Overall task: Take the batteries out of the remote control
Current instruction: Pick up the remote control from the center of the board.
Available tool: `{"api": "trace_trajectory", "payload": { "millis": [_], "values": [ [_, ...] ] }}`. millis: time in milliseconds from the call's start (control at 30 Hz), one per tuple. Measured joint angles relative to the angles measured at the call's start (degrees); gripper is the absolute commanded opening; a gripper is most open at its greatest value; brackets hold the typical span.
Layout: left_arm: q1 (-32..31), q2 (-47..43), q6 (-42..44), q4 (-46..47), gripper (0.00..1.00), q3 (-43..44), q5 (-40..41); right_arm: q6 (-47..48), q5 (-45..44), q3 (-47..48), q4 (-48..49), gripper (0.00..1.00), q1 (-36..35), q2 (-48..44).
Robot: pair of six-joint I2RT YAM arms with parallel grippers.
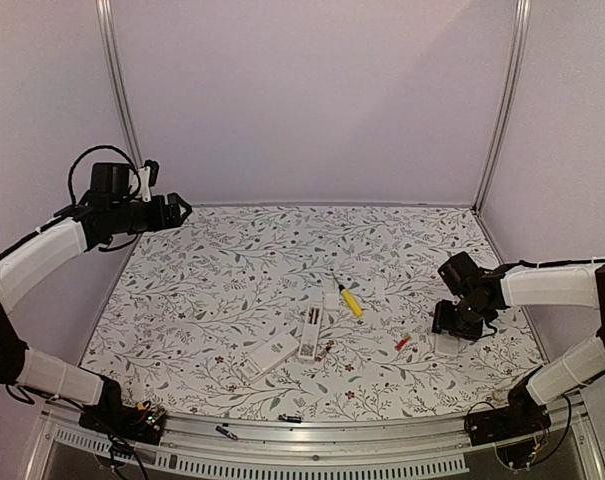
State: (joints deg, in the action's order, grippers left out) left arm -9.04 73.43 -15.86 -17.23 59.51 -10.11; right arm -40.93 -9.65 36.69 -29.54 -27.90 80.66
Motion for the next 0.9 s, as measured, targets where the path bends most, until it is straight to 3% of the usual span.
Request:
{"api": "trace_trajectory", "payload": {
  "millis": [267,567,900],
  "values": [
    [0.0,0.0,-0.02,-0.02,0.91,0.0,0.0,0.85,0.02,-0.02,0.17,0.54,-0.07,0.0],
    [0.0,0.09,-0.02,0.0,0.9,0.0,-0.61,2.75,1.01,0.0,0.04,0.52,-0.2,-0.76],
    [-3.02,1.01,-1.29,-0.09,0.89,0.0,-2.54,12.83,6.62,4.68,-0.22,0.46,-0.26,-4.48]
  ]
}}
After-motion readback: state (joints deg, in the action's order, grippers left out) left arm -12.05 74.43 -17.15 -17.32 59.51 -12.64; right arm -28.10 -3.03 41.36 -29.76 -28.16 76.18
